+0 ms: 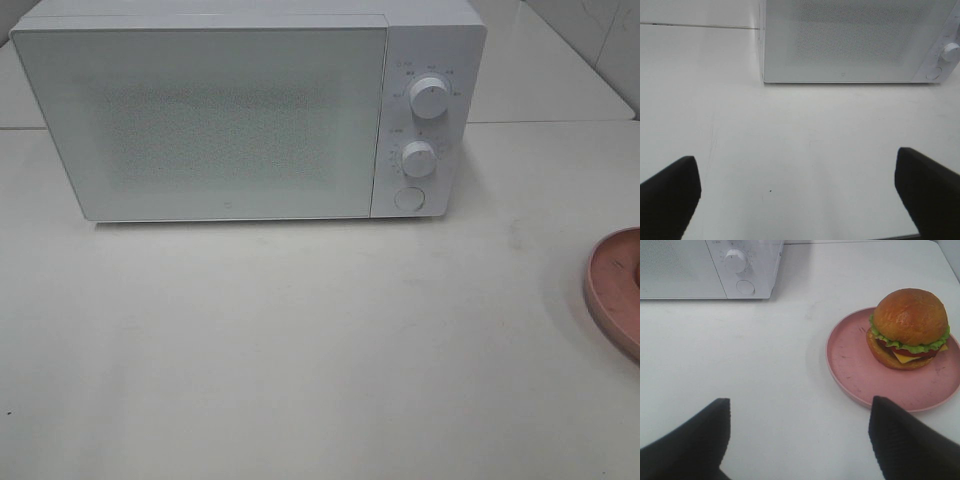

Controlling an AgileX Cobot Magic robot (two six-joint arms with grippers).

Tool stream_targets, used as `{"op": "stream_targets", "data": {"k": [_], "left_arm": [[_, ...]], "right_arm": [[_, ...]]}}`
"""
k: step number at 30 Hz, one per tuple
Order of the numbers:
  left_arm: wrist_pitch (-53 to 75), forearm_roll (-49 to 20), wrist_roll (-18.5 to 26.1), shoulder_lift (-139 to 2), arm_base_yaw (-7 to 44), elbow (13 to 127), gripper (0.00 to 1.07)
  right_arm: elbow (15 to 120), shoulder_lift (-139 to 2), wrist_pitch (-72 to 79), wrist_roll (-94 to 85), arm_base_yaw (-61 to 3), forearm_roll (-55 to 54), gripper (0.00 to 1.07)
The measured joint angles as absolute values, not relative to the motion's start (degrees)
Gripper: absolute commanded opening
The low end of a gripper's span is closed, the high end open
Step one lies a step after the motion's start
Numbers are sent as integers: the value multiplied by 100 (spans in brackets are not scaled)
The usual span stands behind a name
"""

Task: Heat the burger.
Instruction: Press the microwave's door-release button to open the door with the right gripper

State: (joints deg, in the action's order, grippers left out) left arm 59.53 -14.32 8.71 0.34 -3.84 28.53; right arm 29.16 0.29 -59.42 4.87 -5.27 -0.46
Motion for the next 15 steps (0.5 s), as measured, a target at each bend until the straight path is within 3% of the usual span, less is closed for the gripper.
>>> {"op": "stream_targets", "data": {"k": [15], "left_arm": [[5953,-1432,871,34,-384,2853,98]], "right_arm": [[2916,29,-5942,487,-527,-46,75]]}}
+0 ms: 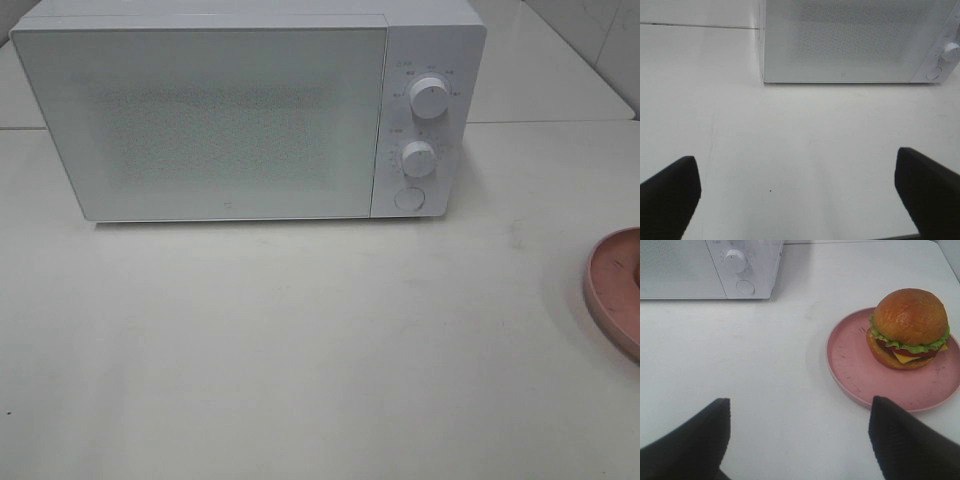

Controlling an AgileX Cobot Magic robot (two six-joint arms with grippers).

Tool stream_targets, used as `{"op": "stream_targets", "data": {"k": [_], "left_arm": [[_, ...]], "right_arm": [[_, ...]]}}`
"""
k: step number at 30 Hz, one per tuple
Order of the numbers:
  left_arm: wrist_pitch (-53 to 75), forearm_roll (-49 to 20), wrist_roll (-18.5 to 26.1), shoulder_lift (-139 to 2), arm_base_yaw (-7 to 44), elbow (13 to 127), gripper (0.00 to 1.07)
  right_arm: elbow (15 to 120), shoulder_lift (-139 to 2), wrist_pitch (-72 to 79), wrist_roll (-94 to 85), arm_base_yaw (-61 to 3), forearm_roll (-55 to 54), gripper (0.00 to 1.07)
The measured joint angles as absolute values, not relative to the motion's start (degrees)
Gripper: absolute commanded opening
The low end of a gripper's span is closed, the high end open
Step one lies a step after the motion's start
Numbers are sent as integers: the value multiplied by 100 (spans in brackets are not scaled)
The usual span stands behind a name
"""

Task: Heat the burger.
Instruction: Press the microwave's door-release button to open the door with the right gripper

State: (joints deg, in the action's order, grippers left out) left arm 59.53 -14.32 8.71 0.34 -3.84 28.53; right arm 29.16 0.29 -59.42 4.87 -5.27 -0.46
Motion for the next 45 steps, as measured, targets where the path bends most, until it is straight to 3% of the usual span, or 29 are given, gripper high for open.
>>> {"op": "stream_targets", "data": {"k": [17,45], "left_arm": [[5953,-1432,871,34,-384,2853,98],[5953,-1432,871,34,-384,2853,98]], "right_arm": [[3054,23,-5884,493,-527,-46,75],[3060,-2767,-3346,493,-527,-46,75]]}}
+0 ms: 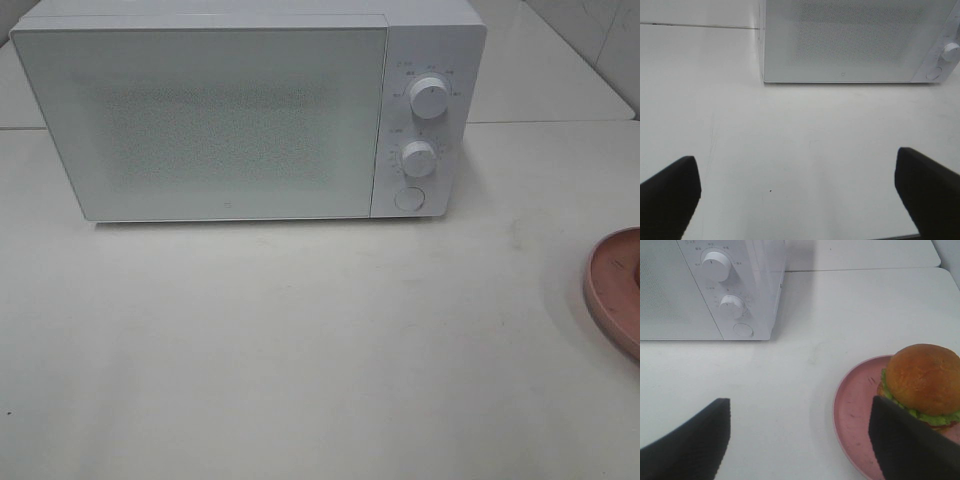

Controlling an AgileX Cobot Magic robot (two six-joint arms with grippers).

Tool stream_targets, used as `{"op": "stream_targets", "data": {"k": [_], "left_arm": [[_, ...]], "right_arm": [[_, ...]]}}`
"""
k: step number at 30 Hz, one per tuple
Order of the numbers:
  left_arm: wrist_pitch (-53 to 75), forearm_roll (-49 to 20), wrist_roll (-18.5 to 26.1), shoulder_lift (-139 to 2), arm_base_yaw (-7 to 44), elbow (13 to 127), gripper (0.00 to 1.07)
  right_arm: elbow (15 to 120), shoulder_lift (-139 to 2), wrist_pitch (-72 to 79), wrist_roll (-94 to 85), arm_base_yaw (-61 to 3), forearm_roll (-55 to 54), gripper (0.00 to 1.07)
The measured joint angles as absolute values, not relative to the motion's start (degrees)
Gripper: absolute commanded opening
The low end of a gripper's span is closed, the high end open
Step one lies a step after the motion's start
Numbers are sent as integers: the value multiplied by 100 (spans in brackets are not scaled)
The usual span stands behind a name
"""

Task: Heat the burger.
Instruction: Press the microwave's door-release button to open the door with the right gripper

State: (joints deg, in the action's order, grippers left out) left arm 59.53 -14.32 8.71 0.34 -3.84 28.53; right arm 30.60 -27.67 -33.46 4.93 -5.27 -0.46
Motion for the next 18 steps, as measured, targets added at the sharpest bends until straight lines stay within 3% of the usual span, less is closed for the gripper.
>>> {"op": "stream_targets", "data": {"k": [18], "left_arm": [[5953,-1432,871,34,-384,2853,98]], "right_arm": [[3060,-4377,-1793,493,-527,-46,75]]}}
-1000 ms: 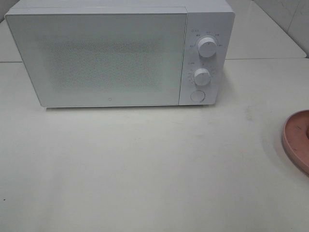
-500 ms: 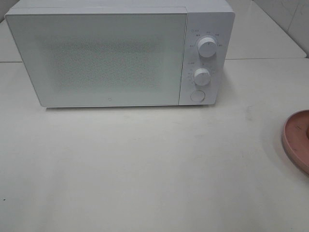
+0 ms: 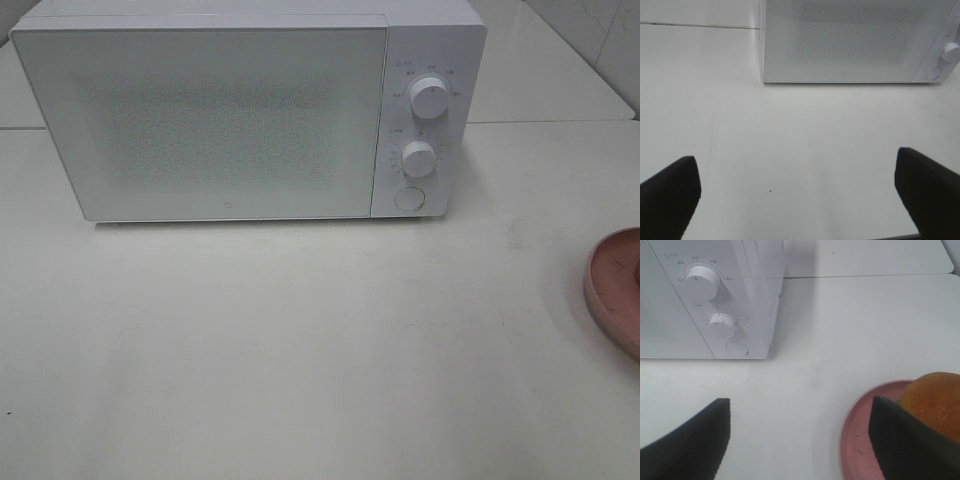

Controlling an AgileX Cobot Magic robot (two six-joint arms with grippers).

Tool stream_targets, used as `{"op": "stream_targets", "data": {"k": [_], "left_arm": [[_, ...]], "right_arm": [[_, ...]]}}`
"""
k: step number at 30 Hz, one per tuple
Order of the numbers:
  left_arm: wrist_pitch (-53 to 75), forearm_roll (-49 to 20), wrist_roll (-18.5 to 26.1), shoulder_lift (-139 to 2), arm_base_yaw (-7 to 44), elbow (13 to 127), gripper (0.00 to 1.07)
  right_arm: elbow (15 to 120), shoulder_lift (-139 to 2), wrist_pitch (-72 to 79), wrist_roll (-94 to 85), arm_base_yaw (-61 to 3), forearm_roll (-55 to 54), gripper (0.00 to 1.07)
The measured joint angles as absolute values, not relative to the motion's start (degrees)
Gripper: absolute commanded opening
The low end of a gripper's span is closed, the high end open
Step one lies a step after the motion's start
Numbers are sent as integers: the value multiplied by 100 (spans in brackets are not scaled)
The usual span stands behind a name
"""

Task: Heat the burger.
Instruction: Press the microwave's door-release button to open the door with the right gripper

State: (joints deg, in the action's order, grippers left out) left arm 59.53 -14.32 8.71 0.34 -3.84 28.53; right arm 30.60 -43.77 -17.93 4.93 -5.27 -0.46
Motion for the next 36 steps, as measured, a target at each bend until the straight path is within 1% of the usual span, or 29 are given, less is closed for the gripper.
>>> {"op": "stream_targets", "data": {"k": [9,11,14,16,17,19,20,22,24,27,28,31,32,34,36], "left_arm": [[5953,-1432,871,34,-384,2853,98],[5953,-1432,871,34,-384,2853,98],[5953,-1432,871,34,-384,2853,98],[5953,-1432,871,34,-384,2853,98],[5953,-1432,871,34,-384,2853,98],[5953,-1432,871,34,-384,2853,98],[5953,-1432,871,34,-384,2853,98],[5953,-1432,871,34,-384,2853,98],[5953,-1432,871,34,-384,2853,98],[5953,-1432,871,34,-384,2853,98],[5953,-1432,871,34,-384,2853,98],[5953,-1432,871,34,-384,2853,98],[5953,-1432,871,34,-384,2853,98],[5953,-1432,871,34,-384,2853,98],[5953,-1432,871,34,-384,2853,98]], "right_arm": [[3060,-5317,-911,762,-527,-46,75],[3060,-5758,-430,785,-527,-46,75],[3060,-5844,-298,785,-527,-46,75],[2991,-6096,241,785,-527,-46,75],[2991,-6096,241,785,-527,-46,75],[2802,-6268,911,779,-527,-52,75],[2802,-6268,911,779,-527,-52,75],[2550,-6446,1553,779,-527,-52,75],[2487,-6474,1707,779,-533,-69,75],[2309,-6555,2177,665,-682,-201,75],[2177,-6618,2567,413,-848,-372,75],[2114,-6669,2727,269,-963,-510,75],[2011,-6778,3134,-149,-1220,-802,75],[1971,-6841,3277,-378,-1324,-974,75],[1851,-7099,3862,-1175,-1782,-1742,75]]}}
